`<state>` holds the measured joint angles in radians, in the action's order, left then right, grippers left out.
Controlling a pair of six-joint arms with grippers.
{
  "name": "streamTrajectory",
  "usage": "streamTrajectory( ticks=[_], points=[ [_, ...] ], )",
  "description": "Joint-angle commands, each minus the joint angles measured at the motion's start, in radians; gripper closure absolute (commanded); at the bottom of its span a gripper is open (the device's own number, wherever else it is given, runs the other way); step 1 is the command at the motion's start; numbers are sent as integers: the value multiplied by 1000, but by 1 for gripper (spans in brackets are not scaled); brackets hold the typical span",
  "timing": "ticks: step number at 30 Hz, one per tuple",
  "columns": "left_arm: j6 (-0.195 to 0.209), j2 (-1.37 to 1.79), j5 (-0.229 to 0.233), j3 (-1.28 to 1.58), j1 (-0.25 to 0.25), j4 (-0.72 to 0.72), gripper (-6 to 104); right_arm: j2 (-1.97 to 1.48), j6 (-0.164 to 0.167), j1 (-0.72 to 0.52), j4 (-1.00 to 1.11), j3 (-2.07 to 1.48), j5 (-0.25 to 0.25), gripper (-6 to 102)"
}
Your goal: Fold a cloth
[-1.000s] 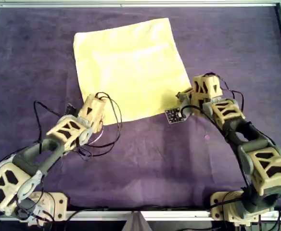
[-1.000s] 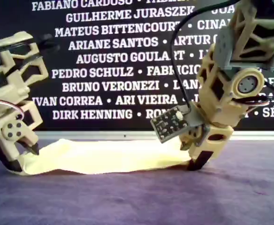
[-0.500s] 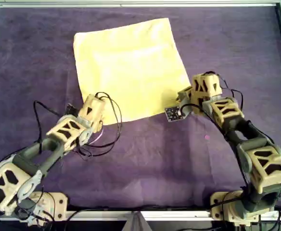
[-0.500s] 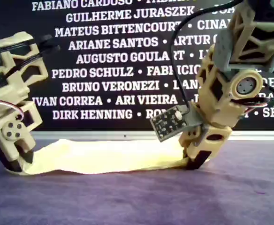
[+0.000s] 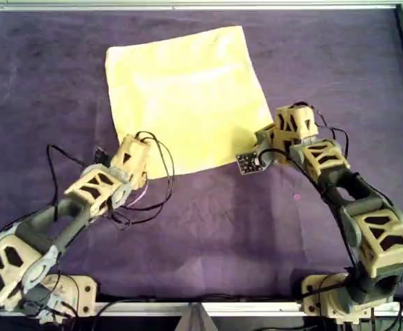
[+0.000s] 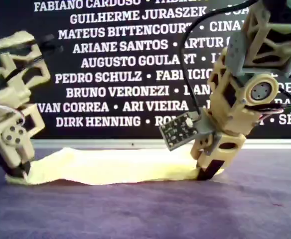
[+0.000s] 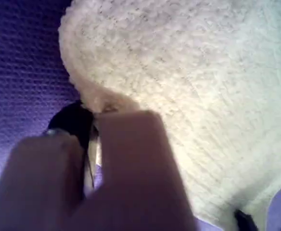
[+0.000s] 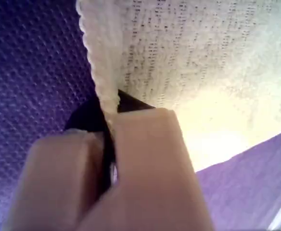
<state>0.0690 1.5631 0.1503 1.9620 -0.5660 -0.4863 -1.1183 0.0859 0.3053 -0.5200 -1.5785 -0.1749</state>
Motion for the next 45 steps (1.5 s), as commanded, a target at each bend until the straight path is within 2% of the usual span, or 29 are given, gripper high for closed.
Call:
streamTrajectory(
  ticks=[1,7,16,22,24,29,31,33,36,38,40,45],
  points=[
    [-6,193,-5,25,2,-2,98,-118,-3,-12,-49,-12,-11,97],
    [-9,394,-5,161,2,0,98,-259,-3,-11,-75,-143,-6,97],
    [-9,377,-5,215,3,11,98,-480,-5,-6,-54,-425,-9,97],
    [-11,374,-5,195,17,25,98,-520,-5,-11,-3,-416,2,97],
    [-11,351,-5,192,18,61,98,-506,-5,-11,78,-399,3,97],
    [-15,233,-5,176,20,258,98,-373,-3,-11,291,-330,3,97],
    [-52,178,0,133,21,322,98,-296,-3,-12,351,-287,3,97],
    [-112,123,11,71,23,357,98,-221,6,-12,394,-224,3,97],
    [-195,57,12,-60,80,368,98,-110,8,-11,428,-115,3,97],
    [-219,11,2,-153,130,370,98,-55,9,-12,433,-18,3,97],
    [-221,-38,-3,-244,169,370,98,-8,9,-15,433,80,3,97],
    [-222,-187,-5,-454,193,370,98,115,0,-20,434,327,-5,97]
  ],
)
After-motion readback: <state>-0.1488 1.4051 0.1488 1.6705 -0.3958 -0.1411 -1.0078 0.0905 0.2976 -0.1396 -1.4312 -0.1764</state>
